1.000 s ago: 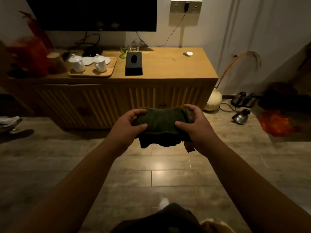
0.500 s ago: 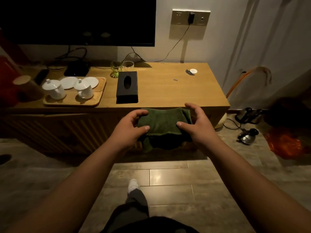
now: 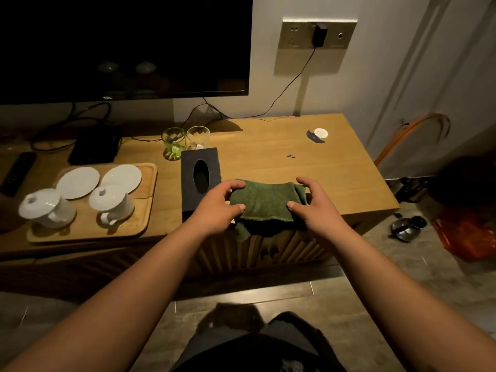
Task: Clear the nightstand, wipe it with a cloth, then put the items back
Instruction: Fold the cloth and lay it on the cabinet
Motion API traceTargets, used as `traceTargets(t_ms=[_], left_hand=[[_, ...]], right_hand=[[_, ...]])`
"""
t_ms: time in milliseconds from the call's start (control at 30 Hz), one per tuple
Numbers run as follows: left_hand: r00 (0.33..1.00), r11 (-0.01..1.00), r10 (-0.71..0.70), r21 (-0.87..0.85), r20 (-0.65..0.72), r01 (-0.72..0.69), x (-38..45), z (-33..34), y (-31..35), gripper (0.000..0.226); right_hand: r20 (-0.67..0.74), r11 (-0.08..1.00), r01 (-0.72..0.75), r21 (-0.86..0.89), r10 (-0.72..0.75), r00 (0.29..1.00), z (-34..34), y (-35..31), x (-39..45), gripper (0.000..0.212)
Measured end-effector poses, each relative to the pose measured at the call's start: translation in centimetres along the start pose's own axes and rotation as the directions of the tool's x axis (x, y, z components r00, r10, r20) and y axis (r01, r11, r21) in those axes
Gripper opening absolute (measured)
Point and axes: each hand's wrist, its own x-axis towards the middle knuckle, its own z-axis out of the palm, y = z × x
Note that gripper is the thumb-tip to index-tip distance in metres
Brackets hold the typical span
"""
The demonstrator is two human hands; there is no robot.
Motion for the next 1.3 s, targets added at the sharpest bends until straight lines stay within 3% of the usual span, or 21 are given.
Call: traceTargets(t_ms=[200,333,500,633,767,900,1067,1233,1300], left_hand=[[0.971,0.958,-0.23,-0.162,0.062,0.237,7.8,1.6,-1.3,0.042],[0.941,0.869,-0.334,-0.37,0.053,0.329,13.0,3.7,-2.2,0.039],[0.904,0.832,-0.417,-0.44,-0.092,0.339,19.2,5.7,-3.5,0.023],[0.849,0.789,-0.485,-0.525,-0.211,0.32,23.2,7.0,-4.7,0.023],[0.826,0.818,-0.484,-0.485,-0.289,0.31,25.9,7.8,-6.0,0.028],[0.853,0.9,-0.419,-0.27,-0.311,0.343,26.6,8.5,-7.9,0.038],[0.924,0.938,-0.301,0.1,-0.237,0.331,25.8,9.7,-10.4,0.046],[0.943,0.829,-0.237,0.458,-0.234,0.322,24.4,9.9,-11.3,0.053],[0.978,0.755,-0.08,0.629,-0.195,0.187,24.2,9.6,-10.9,0.058]], right_hand=[[0.15,0.976,-0.024,-0.219,0.057,0.987,-0.3,2.6,8.5,0.058],[0.207,0.965,-0.069,-0.254,0.123,0.971,-1.1,4.5,14.2,0.05],[0.282,0.974,-0.177,-0.139,0.21,0.936,-1.7,5.5,20.9,0.042],[0.185,0.979,-0.2,-0.025,0.202,0.962,-1.2,6.0,25.8,0.036],[0.153,0.957,-0.277,0.091,0.261,0.953,0.3,7.3,28.4,0.026],[0.123,0.93,-0.331,0.162,0.313,0.942,2.0,9.5,28.8,0.025],[0.097,0.961,-0.264,-0.088,0.272,0.957,3.0,12.3,28.3,0.026],[0.082,0.899,-0.116,-0.422,0.165,0.983,2.8,14.0,27.1,0.048],[0.118,0.816,0.038,-0.576,0.038,0.992,2.5,14.0,26.7,0.061]])
